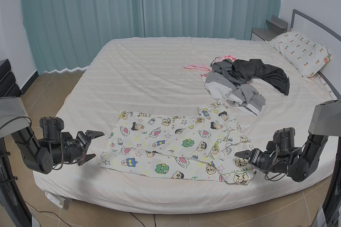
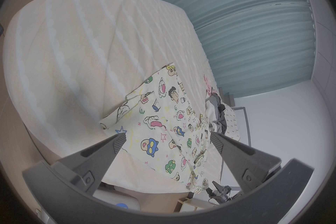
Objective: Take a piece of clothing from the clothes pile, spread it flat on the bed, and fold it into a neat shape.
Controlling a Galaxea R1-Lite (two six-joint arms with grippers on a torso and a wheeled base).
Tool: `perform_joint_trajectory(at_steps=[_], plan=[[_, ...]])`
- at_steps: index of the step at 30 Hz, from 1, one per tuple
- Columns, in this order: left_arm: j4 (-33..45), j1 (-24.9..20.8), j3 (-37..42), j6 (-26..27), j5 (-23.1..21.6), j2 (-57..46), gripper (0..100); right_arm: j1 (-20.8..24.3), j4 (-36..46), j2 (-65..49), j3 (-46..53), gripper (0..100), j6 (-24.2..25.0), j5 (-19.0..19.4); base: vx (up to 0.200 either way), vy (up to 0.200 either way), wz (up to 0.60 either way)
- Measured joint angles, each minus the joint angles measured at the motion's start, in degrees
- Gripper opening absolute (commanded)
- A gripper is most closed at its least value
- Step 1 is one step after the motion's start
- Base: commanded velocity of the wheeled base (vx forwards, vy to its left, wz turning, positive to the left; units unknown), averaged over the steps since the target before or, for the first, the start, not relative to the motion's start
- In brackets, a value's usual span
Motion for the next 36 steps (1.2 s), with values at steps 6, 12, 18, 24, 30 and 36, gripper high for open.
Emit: perform_joint_trajectory(at_steps=[6,12,18,24,30,36], plan=[[0.0,0.0,0.4,0.0,0.0,0.3,100,0.0,0.0,-2.3,2.5,100,0.4,0.9,0.000,0.000,0.00],[0.0,-0.2,0.5,0.0,0.3,0.5,100,0.3,0.0,-4.5,4.0,100,0.6,3.0,0.000,0.000,0.00],[0.0,-0.2,0.5,0.0,0.4,0.6,100,0.7,0.1,-2.7,2.5,100,0.7,3.6,0.000,0.000,0.00],[-0.1,-0.3,0.5,0.2,0.5,0.8,100,1.3,0.1,-0.5,0.7,100,1.7,4.9,0.000,0.000,0.00],[-0.1,-0.3,0.6,0.2,0.5,0.8,100,2.1,0.1,-0.2,0.2,100,4.1,6.5,0.000,0.000,0.00],[-0.1,-0.4,0.6,0.3,0.5,0.9,100,2.4,0.5,0.6,-0.1,100,4.1,6.0,0.000,0.000,0.00]])
